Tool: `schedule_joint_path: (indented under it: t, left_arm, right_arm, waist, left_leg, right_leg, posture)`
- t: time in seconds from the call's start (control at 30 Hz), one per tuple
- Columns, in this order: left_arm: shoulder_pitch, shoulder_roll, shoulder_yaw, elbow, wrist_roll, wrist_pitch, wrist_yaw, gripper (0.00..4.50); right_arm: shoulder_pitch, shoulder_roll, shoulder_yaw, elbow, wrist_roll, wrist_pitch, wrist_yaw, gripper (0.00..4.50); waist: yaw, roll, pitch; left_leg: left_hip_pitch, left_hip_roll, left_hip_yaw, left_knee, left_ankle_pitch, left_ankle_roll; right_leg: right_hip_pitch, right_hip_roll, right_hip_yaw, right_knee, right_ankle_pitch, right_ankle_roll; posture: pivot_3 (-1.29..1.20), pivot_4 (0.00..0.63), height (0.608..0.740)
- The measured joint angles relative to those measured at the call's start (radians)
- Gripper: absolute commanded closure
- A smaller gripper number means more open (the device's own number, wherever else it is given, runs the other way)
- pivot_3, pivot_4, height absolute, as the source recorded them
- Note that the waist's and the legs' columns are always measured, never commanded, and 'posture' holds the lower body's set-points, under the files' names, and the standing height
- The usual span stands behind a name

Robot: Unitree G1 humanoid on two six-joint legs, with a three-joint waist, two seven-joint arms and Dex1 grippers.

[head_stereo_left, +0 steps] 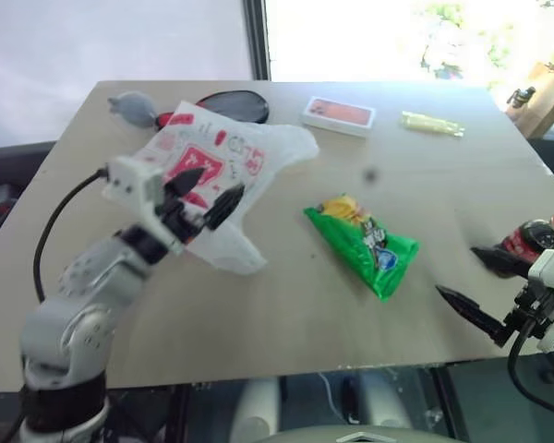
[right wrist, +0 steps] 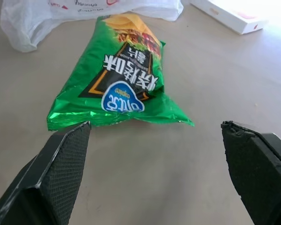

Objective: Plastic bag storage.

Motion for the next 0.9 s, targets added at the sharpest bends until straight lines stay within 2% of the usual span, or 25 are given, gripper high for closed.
schedule_joint_path:
  t: [0.03,0.2,0.33,0.4,0.53,0.63,0.73,0.9]
  left_arm:
    - [-0.006,0.003,-0.004,0.000,0.005,0.006,0.006,0.11]
    - [-0.210,0.066,-0.254,0.028,0.196,0.263,0.148,0.11]
    - [-0.265,0.074,-0.366,0.100,0.330,0.334,0.180,0.11]
    - [-0.237,0.076,-0.373,0.106,0.354,0.328,0.162,0.11]
    - [-0.014,0.143,-0.350,0.029,0.380,0.215,0.067,0.11]
    - [0.150,0.242,-0.319,0.011,0.446,0.130,0.014,0.11]
    - [0.210,0.296,-0.298,0.012,0.500,0.101,-0.006,0.11]
    - [0.174,0.277,-0.266,0.032,0.567,0.085,-0.008,0.11]
  right_arm:
    - [-0.001,0.000,0.001,-0.004,0.002,-0.002,0.001,0.00]
    - [0.007,0.000,-0.012,-0.056,0.057,-0.047,0.030,0.00]
    - [0.057,0.001,-0.032,-0.083,0.062,-0.072,0.037,0.00]
    - [0.098,0.008,-0.045,-0.083,0.052,-0.093,0.044,0.00]
    - [0.143,0.026,-0.044,-0.084,0.027,-0.120,0.051,0.00]
    - [0.158,0.034,-0.022,-0.083,0.000,-0.146,0.056,0.00]
    - [0.156,0.035,0.010,-0.080,-0.012,-0.159,0.058,0.00]
    - [0.116,0.035,0.090,-0.063,-0.050,-0.179,0.053,0.00]
  waist:
    - [0.000,0.000,0.000]
    - [-0.001,-0.001,0.000]
    - [-0.003,0.000,0.000]
    - [-0.003,0.000,0.000]
    - [-0.010,0.000,0.000]
    - [-0.006,0.000,0.001]
    - [0.002,0.000,0.001]
    - [0.005,-0.001,0.000]
  left_leg:
    - [0.000,0.000,0.000,0.000,0.000,0.000]
    - [0.000,0.000,0.000,0.000,0.000,0.000]
    - [0.000,0.000,0.000,-0.001,0.000,0.000]
    - [0.000,0.000,0.000,-0.002,0.000,0.000]
    - [0.001,0.000,0.002,-0.005,0.000,-0.001]
    - [0.002,0.001,0.002,-0.006,0.000,-0.001]
    - [0.002,0.000,0.003,-0.005,0.000,-0.001]
    - [0.002,0.000,0.002,-0.004,-0.001,-0.002]
  right_leg:
    - [0.000,0.000,0.000,0.000,0.000,0.000]
    - [0.000,0.000,0.000,0.000,0.000,0.001]
    - [-0.001,0.000,0.001,0.000,0.000,0.001]
    - [-0.001,0.000,0.001,0.000,0.000,0.000]
    - [-0.003,0.000,0.003,-0.001,0.000,0.000]
    - [-0.003,-0.001,0.002,-0.001,-0.002,-0.004]
    - [-0.002,-0.004,0.001,-0.001,-0.002,-0.004]
    - [-0.002,-0.008,0.002,-0.001,-0.002,-0.004]
  posture:
    - [0.00,0.150,0.740]
    - [0.00,0.150,0.740]
    - [0.00,0.150,0.740]
    - [0.00,0.150,0.740]
    - [0.00,0.150,0.740]
    - [0.00,0.150,0.740]
    - [0.00,0.150,0.740]
    - [0.00,0.150,0.740]
